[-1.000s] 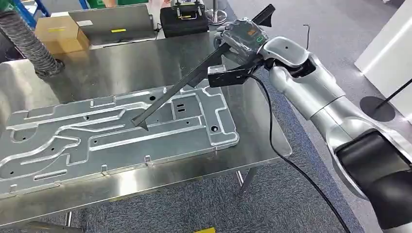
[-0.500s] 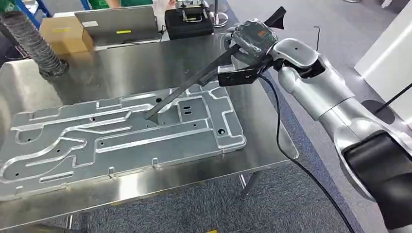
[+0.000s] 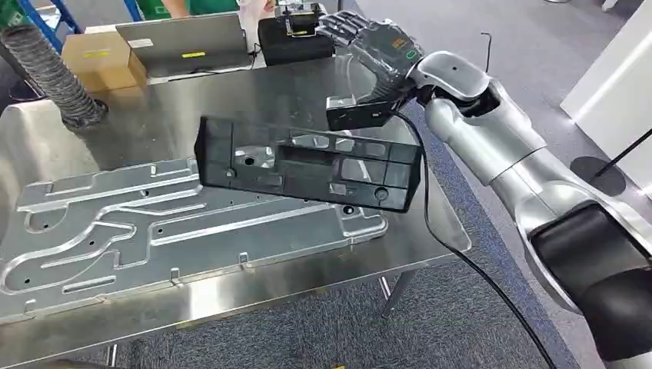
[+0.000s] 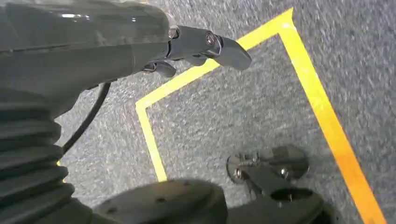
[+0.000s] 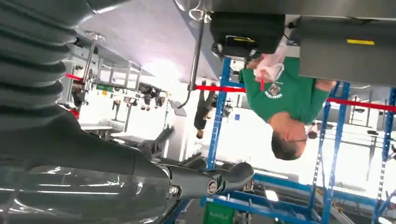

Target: Take the parts from the cabinet and place them on the table.

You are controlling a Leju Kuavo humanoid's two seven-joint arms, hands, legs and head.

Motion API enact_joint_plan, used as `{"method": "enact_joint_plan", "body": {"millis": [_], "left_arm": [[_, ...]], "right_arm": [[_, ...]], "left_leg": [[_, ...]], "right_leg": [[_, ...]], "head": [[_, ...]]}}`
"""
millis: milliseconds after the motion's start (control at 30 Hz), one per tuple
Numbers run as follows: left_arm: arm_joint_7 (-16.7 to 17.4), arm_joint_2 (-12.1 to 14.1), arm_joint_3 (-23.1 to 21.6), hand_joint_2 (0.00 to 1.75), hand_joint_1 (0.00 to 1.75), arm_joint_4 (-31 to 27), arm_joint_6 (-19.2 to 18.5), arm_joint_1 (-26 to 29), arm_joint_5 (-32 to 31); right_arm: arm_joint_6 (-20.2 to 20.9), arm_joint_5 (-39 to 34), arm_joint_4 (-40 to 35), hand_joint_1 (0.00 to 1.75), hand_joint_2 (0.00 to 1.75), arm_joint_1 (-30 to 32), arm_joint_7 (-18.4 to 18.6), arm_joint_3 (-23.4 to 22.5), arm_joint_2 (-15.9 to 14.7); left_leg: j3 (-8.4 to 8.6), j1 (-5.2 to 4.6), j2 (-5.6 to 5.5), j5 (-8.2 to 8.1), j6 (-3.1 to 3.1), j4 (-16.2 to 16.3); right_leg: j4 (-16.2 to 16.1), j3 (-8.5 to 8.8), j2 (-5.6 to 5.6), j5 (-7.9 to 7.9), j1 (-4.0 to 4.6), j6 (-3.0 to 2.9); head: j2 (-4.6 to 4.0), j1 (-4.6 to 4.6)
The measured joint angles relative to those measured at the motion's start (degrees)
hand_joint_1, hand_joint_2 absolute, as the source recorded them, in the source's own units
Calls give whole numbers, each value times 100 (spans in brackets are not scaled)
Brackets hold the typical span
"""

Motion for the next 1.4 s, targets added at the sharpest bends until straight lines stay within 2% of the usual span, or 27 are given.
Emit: {"method": "enact_joint_plan", "body": {"millis": [33, 100, 167, 200, 233, 267, 333, 367, 533, 567, 600, 667, 733, 767, 800, 833, 900, 933, 967, 1067, 1100, 1133, 1200, 1267, 1300, 1333, 1400], "left_arm": [[0, 4, 0, 0, 0, 0, 0, 0, -2], [-11, 2, 0, 0, 0, 0, -7, 10, -13], [-22, 4, 0, 0, 0, 0, -13, 12, -15], [-28, 4, 0, 0, 0, 0, -15, 13, -15], [-37, 4, 0, 0, 0, 0, -15, 17, -18], [-48, 4, 0, 0, 0, 0, -15, 19, -20], [-81, 9, 0, 0, 0, 0, -15, 17, -33], [-83, 9, 0, 0, 0, 0, -15, 16, -33], [-83, 9, 0, 0, 0, 0, -15, 15, -33], [-87, 4, 0, 0, 0, 2, -18, 6, -33], [-90, 9, 2, 0, 0, 2, -18, 14, -33], [-98, 9, 0, 0, 0, 2, -18, 11, -35], [-103, 9, 0, 0, 0, 2, -24, 22, -46], [-107, 9, 0, 0, 0, 2, -33, 23, -46], [-109, 9, 0, 0, 0, 2, -40, 23, -48], [-111, 9, 0, 0, 0, 2, -42, 22, -48], [-116, 9, 0, 0, 0, 2, -55, 21, -48], [-116, 9, 0, 0, 0, 2, -59, 21, -48], [-114, 9, 0, 0, 0, 2, -61, 18, -46], [-66, 9, 2, 0, 0, 2, -112, 19, 9], [-55, 15, 2, 0, 0, 2, -116, 19, 13], [-52, 17, 2, 0, 0, 2, -116, 24, 13], [-44, 17, 2, 0, 0, 2, -118, 31, 15], [-35, 17, 2, 0, 0, 2, -127, 32, 31], [-22, 17, 2, 0, 0, 2, -133, 34, 52], [0, 20, 6, 0, 0, 2, -138, 35, 68], [17, 26, 18, 0, 0, 2, -149, 26, 79]], "right_arm": [[-2, -4, 0, 0, 0, -6, 0, -4, 0], [0, -9, 0, 0, 0, -24, -7, -13, -35], [13, -15, 0, 0, 0, -20, -7, -11, -57], [30, -24, 0, 0, 0, -12, -7, -7, -70], [68, -39, 0, 0, 0, -2, 0, -7, -70], [118, -59, 2, 0, 0, 2, 13, -7, -70], [203, -92, 26, 0, 0, -12, 31, -11, -72], [208, -94, 31, 0, 0, -16, 30, -13, -74], [208, -96, 33, 0, 0, -18, 31, -15, -79], [210, -105, 48, 0, 0, -43, 30, -33, -96], [210, -105, 72, 0, 0, -45, 33, -50, -90], [249, -113, 90, 0, 0, -76, 41, -72, -42], [343, -125, 195, 0, 0, -83, 41, -72, 46], [367, -127, 306, 0, 0, -81, 41, -70, 107], [389, -127, 391, 0, 0, -80, 39, -66, 146], [393, -135, 470, 0, 0, -85, 24, -63, 179], [372, -171, 560, 0, 0, -110, 2, -66, 195], [333, -186, 622, 0, 0, -129, -11, -66, 201], [280, -188, 695, 0, 0, -138, -33, -68, 219], [188, -201, 857, 0, 0, -116, -44, -68, 223], [168, -203, 885, 0, 0, -113, -44, -68, 223], [155, -205, 907, 0, 0, -113, -44, -70, 208], [127, -212, 944, 0, 0, -98, -46, -68, 148], [114, -210, 977, 0, 0, -47, -50, -57, 103], [109, -210, 992, 0, 0, -23, -48, -55, 90], [92, -192, 1012, 0, 0, -1, -27, -55, 83], [51, -166, 1047, 0, 0, 9, 43, -55, 77]], "left_leg": [[-21, -10, -10, -47, -30, 31], [-169, 23, -22, -298, -101, 433], [-595, 72, -25, -695, -157, 1329], [-797, 88, -24, -798, -183, 1722], [-863, 110, -23, -751, -199, 1820], [-828, 123, -22, -636, -208, 1719], [-356, 155, -16, -30, -220, 671], [-193, 163, -4, 130, -219, 327], [-159, 166, 1, 129, -218, 221], [-98, 105, 5, 22, -125, 111], [-99, 127, 7, 84, 40, 41], [-106, 112, 33, 104, 99, 26], [-115, 82, 56, 103, 119, 27], [-117, 65, 67, 103, 127, 28], [-116, 55, 70, 103, 127, 28], [-115, 43, 71, 103, 127, 31], [-101, 30, 67, 94, 115, 32], [-103, 28, 67, 89, 105, 32], [-110, -12, 42, 77, 69, 55], [-100, 10, 56, 69, -13, 29], [-132, 7, 52, 24, -47, 56], [-158, 24, 37, -69, -73, 172], [-498, 56, -8, -491, -108, 974], [-876, 91, -16, -732, -145, 1761], [-915, 105, -15, -692, -152, 1823], [-828, 118, -14, -518, -158, 1624], [-389, 123, -1, 23, -132, 669]], "right_leg": [[-55, 45, -8, 24, -81, -42], [-75, 81, -11, 17, -87, -81], [-73, 78, -12, 8, -79, -100], [-65, 74, -6, 5, -81, -102], [-59, 75, 3, 2, -86, -100], [-52, 77, 10, -3, -91, -95], [2, 83, 27, -38, -121, -45], [22, 86, 28, -53, -129, -24], [31, 86, 27, -59, -130, -16], [49, 18, 31, -47, -93, 60], [14, 41, 29, -39, -117, 193], [538, -196, -25, -400, -111, 223], [1456, -641, -24, -802, -102, 247], [1750, -795, -25, -865, -104, 248], [1762, -815, -25, -808, -103, 242], [1495, -685, -25, -612, -101, 225], [492, -171, -16, -138, -92, 167], [89, 30, 29, -41, -87, 129], [22, 34, 27, -44, -43, 95], [18, 18, 32, -43, -6, 11], [-39, 57, 31, -13, -89, -35], [-66, 80, 41, -12, -83, -50], [-64, 91, 29, -20, -92, -92], [-59, 93, 34, -28, -92, -103], [-52, 98, 35, -27, -94, -102], [-39, 103, 40, -28, -98, -99], [12, 106, 68, -53, -112, -65]], "head": [[0, 0], [0, 0], [0, 0], [0, 0], [0, 0], [0, 0], [0, 0], [0, 0], [0, 0], [0, -2], [0, 2], [0, 2], [0, 2], [0, 2], [0, 2], [0, 2], [0, 2], [0, 2], [0, 0], [0, 0], [0, 0], [0, 0], [0, 0], [0, 0], [0, 0], [0, 0], [0, 0]]}}
